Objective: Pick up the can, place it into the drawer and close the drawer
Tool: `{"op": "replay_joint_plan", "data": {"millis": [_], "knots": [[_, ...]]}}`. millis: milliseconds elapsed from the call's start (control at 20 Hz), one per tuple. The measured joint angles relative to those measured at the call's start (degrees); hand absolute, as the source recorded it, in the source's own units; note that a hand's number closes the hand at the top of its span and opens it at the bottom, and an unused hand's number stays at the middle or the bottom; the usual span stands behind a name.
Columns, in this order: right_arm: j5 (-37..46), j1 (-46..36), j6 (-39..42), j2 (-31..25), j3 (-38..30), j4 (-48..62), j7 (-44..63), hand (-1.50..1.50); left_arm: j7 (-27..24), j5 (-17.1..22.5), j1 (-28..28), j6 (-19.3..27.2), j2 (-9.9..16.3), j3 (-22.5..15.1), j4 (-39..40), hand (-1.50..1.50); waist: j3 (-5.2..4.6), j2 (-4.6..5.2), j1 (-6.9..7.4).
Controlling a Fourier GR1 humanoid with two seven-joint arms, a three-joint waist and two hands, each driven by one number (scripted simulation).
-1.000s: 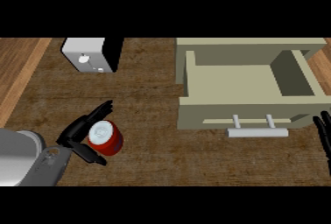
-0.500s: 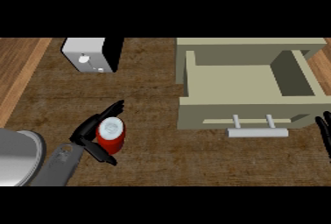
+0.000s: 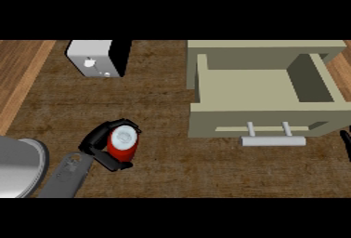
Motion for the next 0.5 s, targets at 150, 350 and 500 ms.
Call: {"op": "replay_joint_plan", "data": {"millis": [150,350,500], "knots": [[0.4,0.5,-1.1,0.6,1.0,-1.9,1.3,-1.50,2.8,1.7,1.8,-1.8,-1.3,-0.7,-3.6,1.50,-0.03,-0.05,0.26],[0.8,0.1,-2.2,0.7,1.6,-0.8,0.6,-1.50,6.8,4.3,2.9,-4.3,-2.4,-1.1,-8.8,1.50,-0.06,-0.05,0.39],[-0.3,1.2,-1.6,0.4,0.7,-1.4,0.3,-1.50,8.4,7.0,4.5,-0.2,-3.1,2.4,-10.9,1.50,-0.06,-0.05,0.53]]}}
